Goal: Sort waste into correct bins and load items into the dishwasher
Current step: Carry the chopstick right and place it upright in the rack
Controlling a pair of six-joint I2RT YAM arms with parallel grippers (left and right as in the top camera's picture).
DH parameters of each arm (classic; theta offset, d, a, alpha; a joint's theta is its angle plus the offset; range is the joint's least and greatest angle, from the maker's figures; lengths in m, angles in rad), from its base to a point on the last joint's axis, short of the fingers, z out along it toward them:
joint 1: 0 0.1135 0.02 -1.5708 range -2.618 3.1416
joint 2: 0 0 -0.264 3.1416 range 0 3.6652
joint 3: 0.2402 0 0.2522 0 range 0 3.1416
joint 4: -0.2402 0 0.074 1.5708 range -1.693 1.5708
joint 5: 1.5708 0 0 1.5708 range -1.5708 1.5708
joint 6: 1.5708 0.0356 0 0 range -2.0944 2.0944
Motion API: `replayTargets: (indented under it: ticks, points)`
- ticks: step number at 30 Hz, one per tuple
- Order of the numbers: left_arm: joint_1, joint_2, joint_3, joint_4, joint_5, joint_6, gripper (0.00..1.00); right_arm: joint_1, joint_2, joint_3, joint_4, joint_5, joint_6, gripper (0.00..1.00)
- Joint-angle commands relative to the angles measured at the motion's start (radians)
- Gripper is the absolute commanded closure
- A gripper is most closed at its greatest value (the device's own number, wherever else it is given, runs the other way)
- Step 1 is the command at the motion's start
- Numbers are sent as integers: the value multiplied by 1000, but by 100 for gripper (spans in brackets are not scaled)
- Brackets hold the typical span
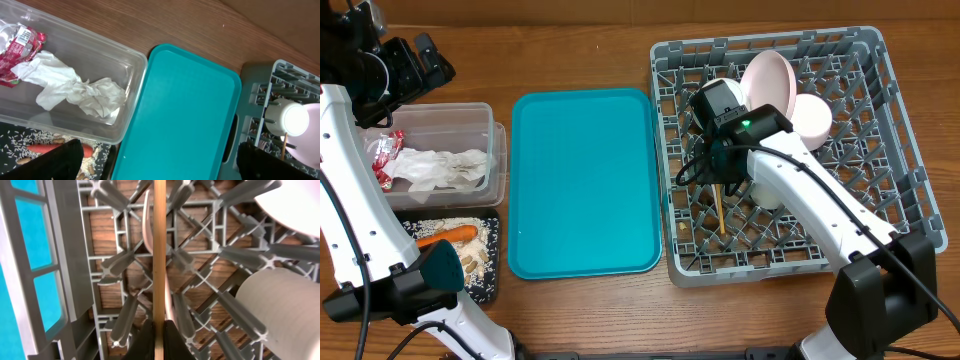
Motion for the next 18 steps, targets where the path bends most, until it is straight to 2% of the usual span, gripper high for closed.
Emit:
replayTargets:
  ticks: [1, 2, 3, 4, 5, 10, 16, 17, 18]
  points:
    - [0, -5, 7, -1, 11, -5, 0, 2, -10, -8, 8, -25, -3, 90]
    - [1, -5, 7, -1, 11, -5, 0, 2, -10, -8, 11, -25, -3, 78]
    - [1, -5, 7, -1, 11, -5, 0, 2, -10, -8, 14, -25, -3, 61]
    - [0, -5, 7, -1, 11, -5, 0, 2, -10, -8, 19, -25, -3, 47]
    - [0, -5, 7, -1, 11, -5, 0, 2, -10, -8, 26, -25, -3, 37]
    - [1, -5, 7, -1, 11, -5, 0, 2, -13, 36, 14, -26, -2, 23]
    - [1, -5, 7, -1, 11, -5, 0, 2, -33, 168, -97, -107, -2, 22]
    - [1, -5, 7, -1, 11, -5, 0, 2, -40, 202, -122, -134, -2, 19]
    - [0, -5, 7, -1, 11, -5, 0, 2, -47, 228, -136, -156, -3, 9]
